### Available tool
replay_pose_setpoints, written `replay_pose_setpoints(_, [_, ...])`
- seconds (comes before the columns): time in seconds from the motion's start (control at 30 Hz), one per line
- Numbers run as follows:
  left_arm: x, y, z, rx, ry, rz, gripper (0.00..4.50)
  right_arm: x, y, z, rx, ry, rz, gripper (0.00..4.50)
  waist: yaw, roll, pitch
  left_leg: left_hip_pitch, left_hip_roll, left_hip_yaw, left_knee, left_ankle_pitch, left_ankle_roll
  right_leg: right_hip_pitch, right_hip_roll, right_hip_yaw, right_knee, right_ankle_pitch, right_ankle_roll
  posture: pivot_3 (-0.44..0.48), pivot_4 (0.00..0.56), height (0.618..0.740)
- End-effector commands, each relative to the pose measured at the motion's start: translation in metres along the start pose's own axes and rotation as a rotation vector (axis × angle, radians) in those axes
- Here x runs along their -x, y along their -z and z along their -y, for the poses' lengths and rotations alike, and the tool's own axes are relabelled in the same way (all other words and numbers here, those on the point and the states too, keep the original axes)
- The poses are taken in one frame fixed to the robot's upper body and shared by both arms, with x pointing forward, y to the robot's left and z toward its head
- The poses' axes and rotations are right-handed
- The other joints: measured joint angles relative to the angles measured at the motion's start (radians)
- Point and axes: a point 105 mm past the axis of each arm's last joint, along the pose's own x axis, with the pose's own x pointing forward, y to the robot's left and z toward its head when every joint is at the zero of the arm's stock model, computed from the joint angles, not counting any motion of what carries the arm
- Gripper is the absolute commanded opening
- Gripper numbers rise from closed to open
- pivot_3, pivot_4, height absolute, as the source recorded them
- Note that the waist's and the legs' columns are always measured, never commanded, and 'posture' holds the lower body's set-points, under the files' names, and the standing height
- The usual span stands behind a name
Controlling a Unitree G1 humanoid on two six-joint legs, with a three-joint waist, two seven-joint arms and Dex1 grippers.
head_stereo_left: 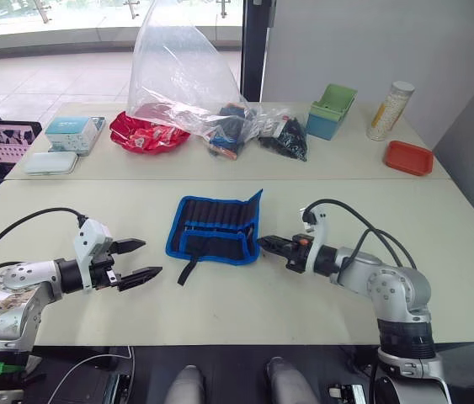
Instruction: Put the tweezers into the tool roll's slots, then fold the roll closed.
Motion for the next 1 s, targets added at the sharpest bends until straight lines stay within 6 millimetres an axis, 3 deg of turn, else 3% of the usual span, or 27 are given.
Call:
replay_pose_setpoints(0.03, [-0.001, -0.004, 0.001, -0.033, 0.01, 0.003, 4.5, 0.012, -0.012, -0.008, 0.018, -0.033, 0.036, 0.04, 0.0, 0.0, 0.0, 0.0, 0.0, 0.0, 0.0, 0.0, 0.0, 0.0, 0.0, 0.0, 0.0, 0.0, 0.0, 0.0, 0.15, 0.74])
replay_pose_setpoints(0.33, [-0.002, -0.005, 0.0, -0.038, 0.011, 0.005, 4.5, 0.032, -0.026, -0.003, 0.024, -0.008, 0.055, 0.04, 0.0, 0.0, 0.0, 0.0, 0.0, 0.0, 0.0, 0.0, 0.0, 0.0, 0.0, 0.0, 0.0, 0.0, 0.0, 0.0, 0.15, 0.74])
replay_pose_setpoints(0.43, [-0.004, -0.005, 0.001, -0.04, 0.014, 0.005, 4.5, 0.028, -0.032, -0.012, 0.04, -0.047, 0.06, 0.04, -0.001, 0.0, 0.0, 0.0, 0.0, 0.0, 0.0, 0.0, 0.0, 0.0, 0.0, 0.0, 0.0, 0.0, 0.0, 0.0, 0.15, 0.74])
replay_pose_setpoints(0.57, [-0.006, -0.005, 0.001, -0.043, 0.018, 0.004, 4.5, 0.011, -0.031, -0.03, 0.041, -0.117, 0.046, 0.04, -0.003, 0.0, 0.0, 0.0, 0.0, 0.0, 0.0, 0.0, 0.0, 0.0, 0.0, 0.0, 0.0, 0.0, 0.0, 0.0, 0.15, 0.74])
replay_pose_setpoints(0.73, [-0.006, -0.001, 0.002, -0.047, 0.017, -0.013, 4.5, -0.023, -0.01, -0.051, 0.04, -0.212, -0.041, 0.04, -0.002, 0.0, 0.0, 0.0, 0.0, 0.0, 0.0, 0.0, 0.0, 0.0, 0.0, 0.0, 0.0, 0.0, 0.0, 0.0, 0.15, 0.74])
replay_pose_setpoints(1.0, [-0.001, 0.002, 0.004, -0.042, 0.002, -0.02, 4.5, -0.066, 0.014, -0.048, 0.059, -0.243, -0.137, 0.04, -0.002, 0.0, 0.0, 0.0, 0.0, 0.0, 0.0, 0.0, 0.0, 0.0, 0.0, 0.0, 0.0, 0.0, 0.0, 0.0, 0.15, 0.74])
